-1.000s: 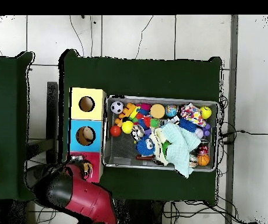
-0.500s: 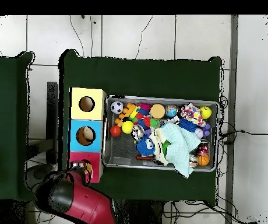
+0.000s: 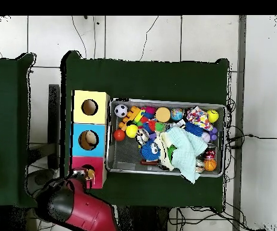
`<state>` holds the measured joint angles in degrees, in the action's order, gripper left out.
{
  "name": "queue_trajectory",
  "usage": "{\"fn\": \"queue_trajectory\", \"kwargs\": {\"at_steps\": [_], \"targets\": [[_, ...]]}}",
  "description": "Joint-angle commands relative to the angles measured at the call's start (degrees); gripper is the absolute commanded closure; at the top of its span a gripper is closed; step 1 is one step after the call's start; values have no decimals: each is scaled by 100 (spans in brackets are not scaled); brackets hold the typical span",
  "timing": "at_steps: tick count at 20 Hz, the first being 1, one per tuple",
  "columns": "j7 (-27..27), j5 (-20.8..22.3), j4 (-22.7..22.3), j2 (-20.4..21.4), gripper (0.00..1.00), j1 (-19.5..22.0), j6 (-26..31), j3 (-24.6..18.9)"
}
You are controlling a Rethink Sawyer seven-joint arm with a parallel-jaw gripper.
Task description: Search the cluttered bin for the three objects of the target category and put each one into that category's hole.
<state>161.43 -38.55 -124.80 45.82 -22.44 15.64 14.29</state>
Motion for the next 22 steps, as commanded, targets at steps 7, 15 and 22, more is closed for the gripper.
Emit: {"fn": "queue_trajectory", "kwargs": {"at_steps": [7,15,22], "targets": [[1214,-435,-236,-760,100,268,-923,-1143],[1269,-509,37,-1255,100,375,-1374,-1383],[1146,-390,-19,-1441,100,515,-1582,-1440]]}}
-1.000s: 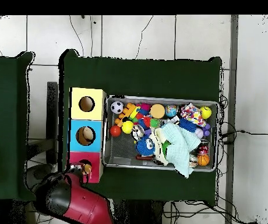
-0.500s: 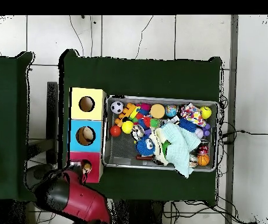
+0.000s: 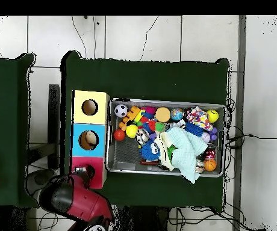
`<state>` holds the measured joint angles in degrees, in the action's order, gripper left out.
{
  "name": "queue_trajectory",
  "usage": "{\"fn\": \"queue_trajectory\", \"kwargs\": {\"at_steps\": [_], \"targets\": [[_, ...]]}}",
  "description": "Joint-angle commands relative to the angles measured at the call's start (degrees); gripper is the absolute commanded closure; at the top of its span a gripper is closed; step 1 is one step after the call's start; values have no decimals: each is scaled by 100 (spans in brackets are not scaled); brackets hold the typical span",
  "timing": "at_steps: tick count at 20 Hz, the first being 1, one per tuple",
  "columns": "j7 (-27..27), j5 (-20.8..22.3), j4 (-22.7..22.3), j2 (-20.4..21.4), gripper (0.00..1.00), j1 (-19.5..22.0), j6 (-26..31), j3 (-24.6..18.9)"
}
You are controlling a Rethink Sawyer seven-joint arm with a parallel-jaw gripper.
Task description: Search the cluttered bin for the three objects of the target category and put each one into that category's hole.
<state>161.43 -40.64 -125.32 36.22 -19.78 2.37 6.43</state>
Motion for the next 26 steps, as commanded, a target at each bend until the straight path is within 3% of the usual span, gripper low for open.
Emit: {"fn": "queue_trajectory", "kwargs": {"at_steps": [1,6,13,16,21,26], "targets": [[1145,-197,28,-447,100,219,-211,-633],[1117,-190,18,-421,100,268,-175,-676],[974,-27,-212,-14,100,530,-85,-823],[711,70,-304,494,100,456,447,-428],[423,383,-285,915,100,387,1167,114],[549,899,161,1175,100,91,2239,882]]}}
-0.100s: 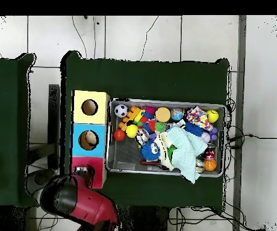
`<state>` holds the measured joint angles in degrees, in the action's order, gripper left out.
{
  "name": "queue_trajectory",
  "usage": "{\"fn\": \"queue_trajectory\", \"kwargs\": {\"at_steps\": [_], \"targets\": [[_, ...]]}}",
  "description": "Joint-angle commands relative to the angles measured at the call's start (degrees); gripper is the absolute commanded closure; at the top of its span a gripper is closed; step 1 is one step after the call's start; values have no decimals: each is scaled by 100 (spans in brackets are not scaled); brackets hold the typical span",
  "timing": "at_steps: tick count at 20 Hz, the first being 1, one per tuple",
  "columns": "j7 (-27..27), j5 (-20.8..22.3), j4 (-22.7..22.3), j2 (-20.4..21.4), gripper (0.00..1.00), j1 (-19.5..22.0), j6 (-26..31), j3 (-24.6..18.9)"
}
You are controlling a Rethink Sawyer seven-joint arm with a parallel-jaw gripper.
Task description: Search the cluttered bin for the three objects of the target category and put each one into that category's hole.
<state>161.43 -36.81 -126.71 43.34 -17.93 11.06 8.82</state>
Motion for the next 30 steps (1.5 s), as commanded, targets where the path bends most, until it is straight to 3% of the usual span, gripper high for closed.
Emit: {"fn": "queue_trajectory", "kwargs": {"at_steps": [1,6,12,17,22,25,30], "targets": [[573,641,385,534,100,-132,1591,785],[364,1215,644,889,100,-94,2300,1176],[-276,1908,802,949,100,322,2332,1298],[-739,2359,695,997,100,888,1987,963],[-881,2788,529,900,100,1418,1465,603],[-1024,3074,458,749,100,1875,1084,362],[-953,3712,687,410,100,2273,773,252]]}}
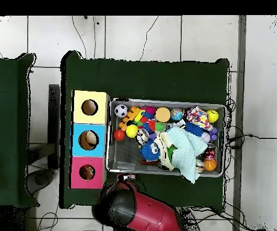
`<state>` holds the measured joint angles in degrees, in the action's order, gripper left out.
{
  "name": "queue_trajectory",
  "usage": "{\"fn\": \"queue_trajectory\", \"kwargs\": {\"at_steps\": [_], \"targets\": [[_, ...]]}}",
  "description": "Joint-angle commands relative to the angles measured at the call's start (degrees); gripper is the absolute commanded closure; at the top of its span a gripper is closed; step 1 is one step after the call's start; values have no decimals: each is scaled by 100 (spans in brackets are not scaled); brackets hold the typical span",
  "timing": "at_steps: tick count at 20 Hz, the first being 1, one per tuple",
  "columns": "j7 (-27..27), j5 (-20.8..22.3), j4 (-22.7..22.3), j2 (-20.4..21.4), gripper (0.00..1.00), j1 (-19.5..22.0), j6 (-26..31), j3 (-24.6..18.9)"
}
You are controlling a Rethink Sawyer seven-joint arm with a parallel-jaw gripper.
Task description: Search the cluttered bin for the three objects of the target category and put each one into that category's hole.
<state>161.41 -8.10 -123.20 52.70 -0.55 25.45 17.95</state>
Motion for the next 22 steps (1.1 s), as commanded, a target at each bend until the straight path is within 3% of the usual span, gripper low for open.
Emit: {"fn": "queue_trajectory", "kwargs": {"at_steps": [1,8,22], "targets": [[-969,952,357,-623,100,690,-814,-747],[-862,1674,669,-1202,100,1247,-1272,-1072],[-415,2245,656,-1056,100,1276,-1270,-1251]]}}
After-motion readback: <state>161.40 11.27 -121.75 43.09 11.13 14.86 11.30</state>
